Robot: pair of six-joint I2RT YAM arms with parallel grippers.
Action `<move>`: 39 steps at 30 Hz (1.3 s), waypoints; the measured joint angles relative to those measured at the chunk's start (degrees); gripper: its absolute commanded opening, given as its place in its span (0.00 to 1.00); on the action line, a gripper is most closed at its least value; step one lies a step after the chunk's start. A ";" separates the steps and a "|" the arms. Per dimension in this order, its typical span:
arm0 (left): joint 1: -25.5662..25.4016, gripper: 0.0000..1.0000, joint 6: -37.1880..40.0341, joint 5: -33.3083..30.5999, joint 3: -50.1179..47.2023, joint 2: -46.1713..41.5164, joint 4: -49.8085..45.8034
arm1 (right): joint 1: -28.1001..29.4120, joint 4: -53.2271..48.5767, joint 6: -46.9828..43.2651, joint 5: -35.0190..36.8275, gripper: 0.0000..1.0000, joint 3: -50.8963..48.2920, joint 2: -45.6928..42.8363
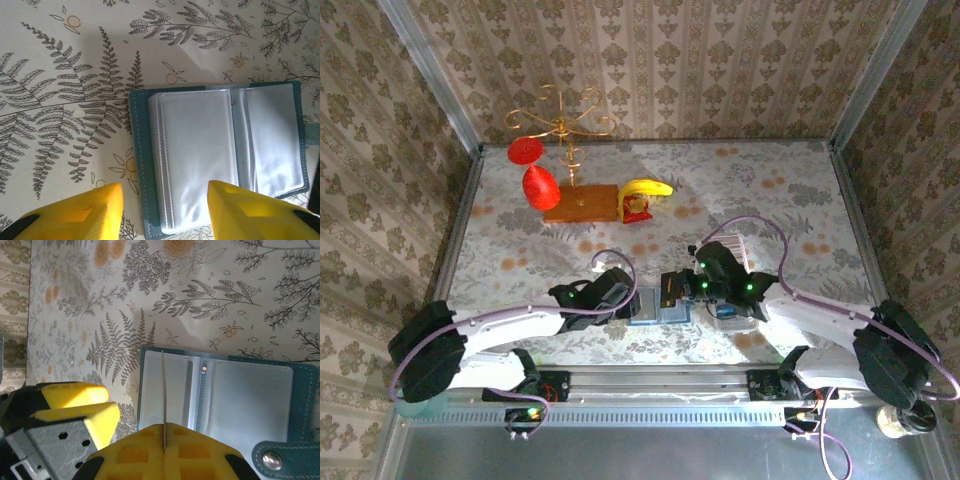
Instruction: Put the credit cards into the card holder
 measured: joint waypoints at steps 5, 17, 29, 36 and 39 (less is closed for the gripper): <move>0.00 0.54 -0.13 0.04 0.59 1.88 0.22 | -0.11 2.78 1.31 -0.31 0.00 0.00 3.78; -0.33 0.54 -0.07 0.96 2.86 5.84 -0.59 | -0.11 3.67 1.55 -0.26 0.00 0.00 6.10; -0.35 0.56 1.22 2.73 6.40 9.86 -3.67 | -0.11 5.25 1.95 -0.26 0.00 0.00 8.52; -0.72 0.53 1.62 3.02 7.45 10.97 -5.68 | -0.11 6.05 2.12 -0.28 0.00 0.00 10.10; -0.70 0.52 1.64 2.99 7.61 11.80 -6.19 | -0.11 6.78 2.40 -0.31 0.00 0.00 10.45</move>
